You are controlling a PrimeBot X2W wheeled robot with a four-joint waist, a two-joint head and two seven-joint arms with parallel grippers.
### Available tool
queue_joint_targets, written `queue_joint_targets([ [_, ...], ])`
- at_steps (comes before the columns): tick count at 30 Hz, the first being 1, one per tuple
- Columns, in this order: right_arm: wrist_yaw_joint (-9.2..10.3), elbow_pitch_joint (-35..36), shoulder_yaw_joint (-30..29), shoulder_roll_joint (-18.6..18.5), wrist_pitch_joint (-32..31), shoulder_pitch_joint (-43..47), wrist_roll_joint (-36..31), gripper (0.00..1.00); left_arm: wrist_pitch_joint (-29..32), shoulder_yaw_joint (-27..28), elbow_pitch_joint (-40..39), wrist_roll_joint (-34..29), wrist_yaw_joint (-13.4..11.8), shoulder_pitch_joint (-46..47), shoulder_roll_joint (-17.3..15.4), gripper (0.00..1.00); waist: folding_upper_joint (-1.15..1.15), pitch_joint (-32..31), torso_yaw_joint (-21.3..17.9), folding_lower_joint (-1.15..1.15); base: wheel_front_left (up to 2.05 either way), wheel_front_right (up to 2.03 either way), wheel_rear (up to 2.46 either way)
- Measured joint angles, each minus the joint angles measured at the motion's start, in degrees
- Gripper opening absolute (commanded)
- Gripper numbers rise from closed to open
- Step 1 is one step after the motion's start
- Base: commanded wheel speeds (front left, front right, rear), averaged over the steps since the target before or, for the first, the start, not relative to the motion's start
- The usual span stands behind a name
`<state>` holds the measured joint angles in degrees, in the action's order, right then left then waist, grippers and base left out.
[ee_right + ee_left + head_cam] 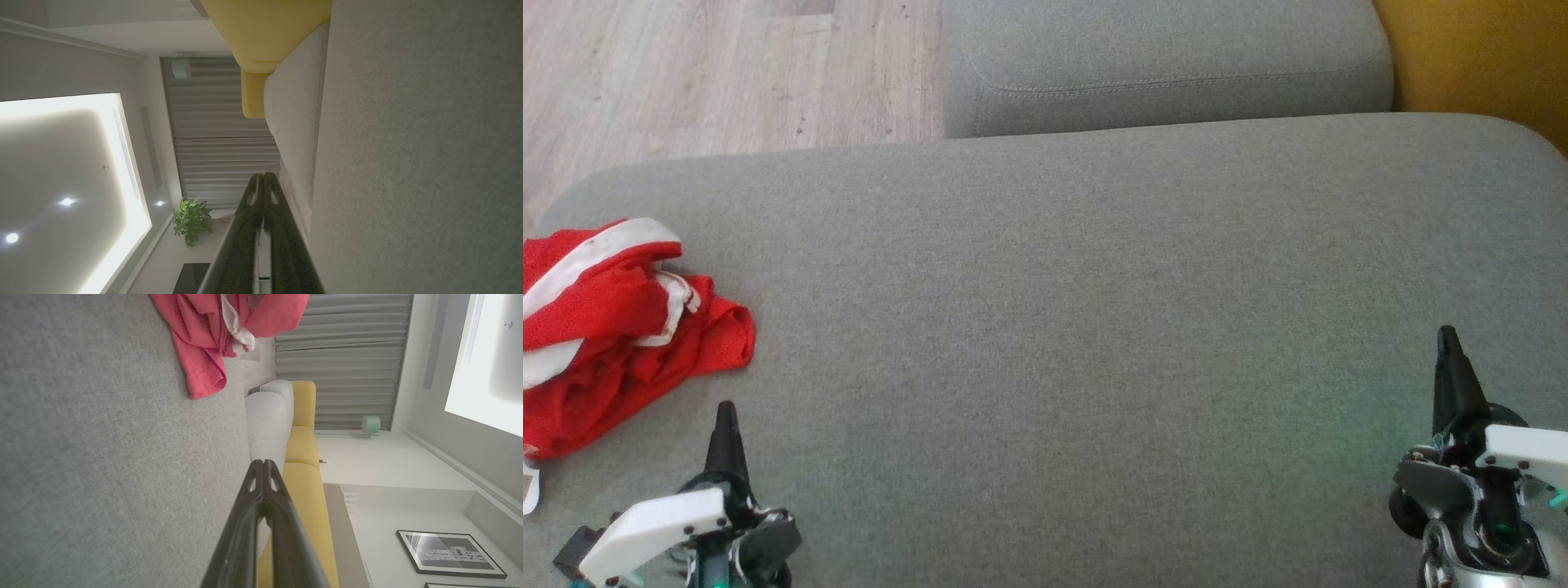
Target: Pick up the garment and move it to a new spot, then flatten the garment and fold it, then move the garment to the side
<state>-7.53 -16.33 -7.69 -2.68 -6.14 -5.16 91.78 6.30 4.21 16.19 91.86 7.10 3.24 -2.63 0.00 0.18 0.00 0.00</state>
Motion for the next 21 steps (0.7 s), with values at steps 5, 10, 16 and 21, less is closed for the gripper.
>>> queue_joint_targets([
  [5, 0.00, 0.0, 0.0, 0.0, 0.0, 0.0, 0.0, 0.00, 0.0, 0.0, 0.0, 0.0, 0.0, 0.0, 0.0, 0.00, 0.00, 0.0, 0.0, 0.00, 0.00, 0.00, 0.00],
  [10, 0.00, 0.0, 0.0, 0.0, 0.0, 0.0, 0.0, 0.00, 0.0, 0.0, 0.0, 0.0, 0.0, 0.0, 0.0, 0.00, 0.00, 0.0, 0.0, 0.00, 0.00, 0.00, 0.00],
  [16, 0.00, 0.0, 0.0, 0.0, 0.0, 0.0, 0.0, 0.00, 0.0, 0.0, 0.0, 0.0, 0.0, 0.0, 0.0, 0.00, 0.00, 0.0, 0.0, 0.00, 0.00, 0.00, 0.00],
  [21, 0.00, -0.6, 0.0, 0.0, 0.0, 0.0, 0.0, 1.00, 0.0, -0.1, 0.5, 0.0, -0.1, -0.1, 0.0, 1.00, 0.00, 0.0, 0.0, 0.00, 0.00, 0.00, 0.00],
])
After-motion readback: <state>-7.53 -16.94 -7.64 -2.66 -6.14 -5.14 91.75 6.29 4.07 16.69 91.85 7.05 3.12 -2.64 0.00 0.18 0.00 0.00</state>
